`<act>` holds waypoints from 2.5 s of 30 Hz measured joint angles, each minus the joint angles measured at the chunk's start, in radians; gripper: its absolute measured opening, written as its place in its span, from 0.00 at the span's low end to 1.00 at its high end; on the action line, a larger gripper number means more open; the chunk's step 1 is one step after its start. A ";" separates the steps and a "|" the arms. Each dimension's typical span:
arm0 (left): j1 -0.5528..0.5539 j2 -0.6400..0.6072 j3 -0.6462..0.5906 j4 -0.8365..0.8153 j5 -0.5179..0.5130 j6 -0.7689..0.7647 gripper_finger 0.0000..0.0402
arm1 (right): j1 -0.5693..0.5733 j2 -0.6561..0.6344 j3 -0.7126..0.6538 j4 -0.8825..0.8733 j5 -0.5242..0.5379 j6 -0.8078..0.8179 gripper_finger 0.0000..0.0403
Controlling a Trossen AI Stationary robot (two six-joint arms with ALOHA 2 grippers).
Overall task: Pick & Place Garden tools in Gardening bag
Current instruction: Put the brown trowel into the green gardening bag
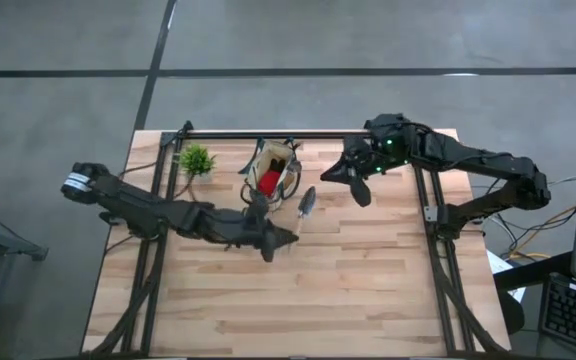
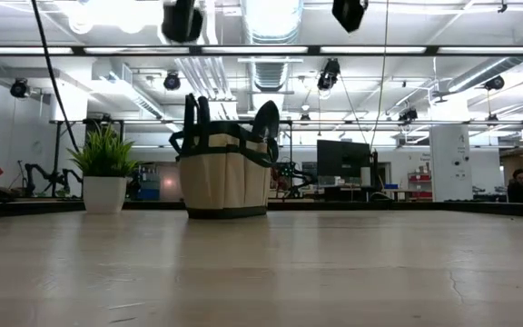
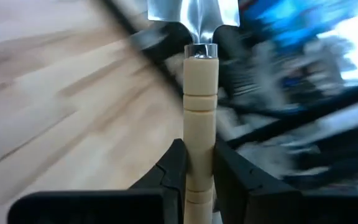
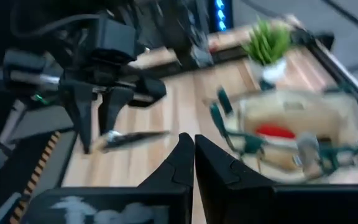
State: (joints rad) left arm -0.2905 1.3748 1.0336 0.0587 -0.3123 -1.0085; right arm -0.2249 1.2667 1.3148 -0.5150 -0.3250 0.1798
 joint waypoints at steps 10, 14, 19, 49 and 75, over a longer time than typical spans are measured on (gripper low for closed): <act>0.024 -0.128 -0.008 0.471 0.181 0.191 0.13 | -0.004 -0.013 0.000 0.496 -0.293 0.211 0.20; 0.039 -0.137 -0.005 0.490 0.216 0.194 0.13 | -0.006 0.037 0.002 0.727 -0.344 0.367 0.33; 0.052 -0.104 0.000 0.587 0.282 0.189 0.13 | -0.020 0.138 0.020 0.848 -0.418 0.454 0.47; 0.067 -0.055 -0.006 0.716 0.403 0.146 0.13 | -0.017 0.450 0.254 1.438 -0.636 0.827 0.54; 0.134 -0.056 -0.008 0.704 0.399 0.116 0.19 | -0.031 0.450 0.253 1.434 -0.653 0.776 0.03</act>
State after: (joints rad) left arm -0.1566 1.3190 1.0260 0.7628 0.0869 -0.8921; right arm -0.2560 1.7165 1.5681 0.9185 -0.9781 0.9562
